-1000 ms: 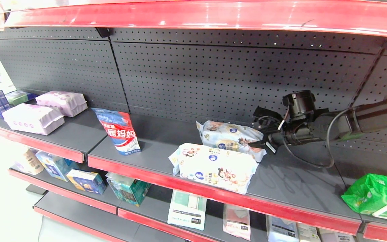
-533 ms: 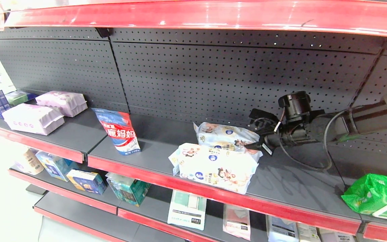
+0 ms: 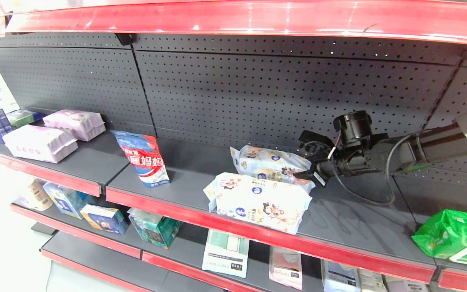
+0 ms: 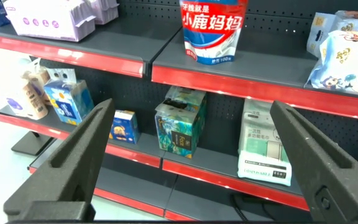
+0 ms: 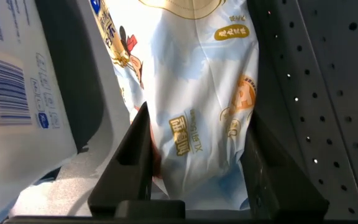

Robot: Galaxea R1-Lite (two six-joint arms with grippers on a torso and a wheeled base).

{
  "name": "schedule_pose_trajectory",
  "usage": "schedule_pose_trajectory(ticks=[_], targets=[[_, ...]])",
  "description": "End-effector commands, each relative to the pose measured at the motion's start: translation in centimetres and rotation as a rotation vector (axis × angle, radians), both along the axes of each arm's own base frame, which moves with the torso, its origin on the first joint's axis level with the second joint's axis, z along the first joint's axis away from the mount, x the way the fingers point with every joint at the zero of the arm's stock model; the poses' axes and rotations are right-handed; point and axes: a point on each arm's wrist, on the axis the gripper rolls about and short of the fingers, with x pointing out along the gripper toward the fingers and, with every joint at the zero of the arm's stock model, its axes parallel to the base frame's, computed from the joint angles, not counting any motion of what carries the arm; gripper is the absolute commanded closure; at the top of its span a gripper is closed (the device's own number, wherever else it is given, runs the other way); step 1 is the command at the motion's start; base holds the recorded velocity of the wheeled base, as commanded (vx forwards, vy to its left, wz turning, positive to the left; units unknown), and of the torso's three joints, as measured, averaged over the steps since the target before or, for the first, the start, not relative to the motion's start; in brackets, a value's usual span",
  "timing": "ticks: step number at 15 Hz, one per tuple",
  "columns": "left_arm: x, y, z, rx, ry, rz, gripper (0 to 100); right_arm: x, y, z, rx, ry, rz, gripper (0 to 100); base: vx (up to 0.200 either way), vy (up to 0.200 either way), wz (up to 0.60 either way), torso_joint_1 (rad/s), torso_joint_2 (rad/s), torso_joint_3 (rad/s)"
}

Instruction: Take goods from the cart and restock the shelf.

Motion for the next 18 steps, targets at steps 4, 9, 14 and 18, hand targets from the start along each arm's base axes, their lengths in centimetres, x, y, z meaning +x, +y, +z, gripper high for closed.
schedule_pose_trajectory(ticks=[4,9,14,18], targets=[[0.01,0.0,0.0,0.0,0.001,0.001,0,-0.15,0.07,-0.25,-0.003,0.008,0.005,100,0.0,0.0,0.0,0.0,0.0,0.0],[0.01,0.0,0.02,0.0,-0.001,0.001,0,-0.18,0.44,-0.33,-0.002,-0.01,0.015,100,0.0,0.0,0.0,0.0,0.0,0.0],[0.01,0.0,0.02,0.0,-0.001,0.001,0,-0.34,0.37,-0.4,-0.007,-0.01,0.007,0,0.0,0.0,0.0,0.0,0.0,0.0],[0.01,0.0,0.02,0.0,-0.001,0.001,0,-0.49,0.01,0.29,-0.001,-0.025,-0.007,0,0.0,0.0,0.0,0.0,0.0,0.0]])
